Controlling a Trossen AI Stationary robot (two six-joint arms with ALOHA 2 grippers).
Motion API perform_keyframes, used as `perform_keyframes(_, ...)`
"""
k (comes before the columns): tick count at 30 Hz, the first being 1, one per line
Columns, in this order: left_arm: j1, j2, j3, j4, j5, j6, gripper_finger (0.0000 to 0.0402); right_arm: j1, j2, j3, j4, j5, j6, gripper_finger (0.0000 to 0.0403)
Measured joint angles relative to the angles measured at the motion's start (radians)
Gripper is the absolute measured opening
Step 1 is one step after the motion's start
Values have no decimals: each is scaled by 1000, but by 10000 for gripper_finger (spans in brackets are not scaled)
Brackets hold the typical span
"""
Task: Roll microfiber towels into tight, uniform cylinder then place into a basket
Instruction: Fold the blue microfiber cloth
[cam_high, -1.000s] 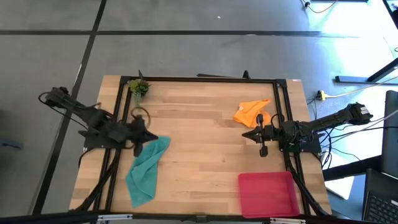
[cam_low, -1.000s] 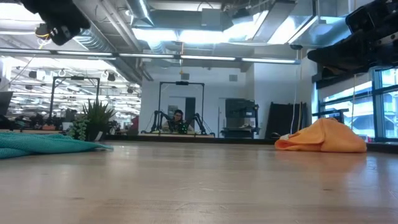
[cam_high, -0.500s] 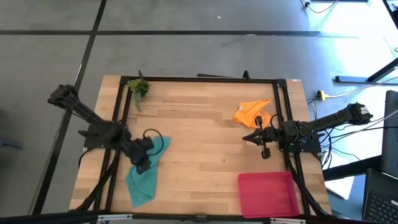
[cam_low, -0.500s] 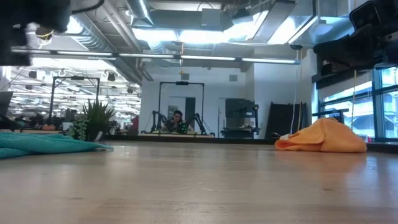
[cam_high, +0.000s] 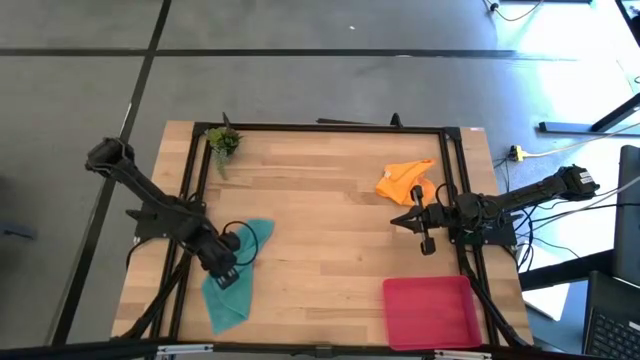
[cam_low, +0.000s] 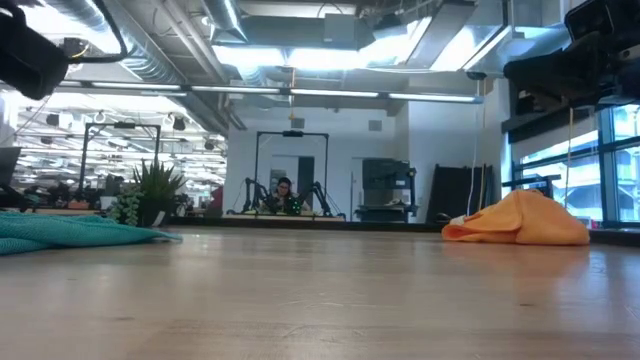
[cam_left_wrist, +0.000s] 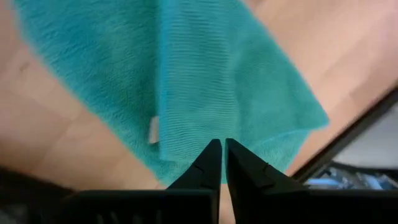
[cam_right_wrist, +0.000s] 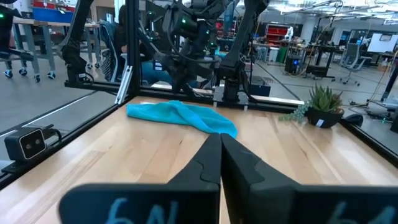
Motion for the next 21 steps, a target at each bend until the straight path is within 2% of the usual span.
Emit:
perform_keyframes(5, 0, 3, 0, -34, 9, -115, 43, 0, 0, 0, 0, 0, -6, 5)
perform_keyframes(13, -1, 3, 0, -91, -1, -168, 94, 0, 0, 0, 6, 0, -9, 5)
perform_keyframes(21, -35, 3, -21, -73, -83, -160, 97, 0, 0, 0, 6, 0, -8, 5)
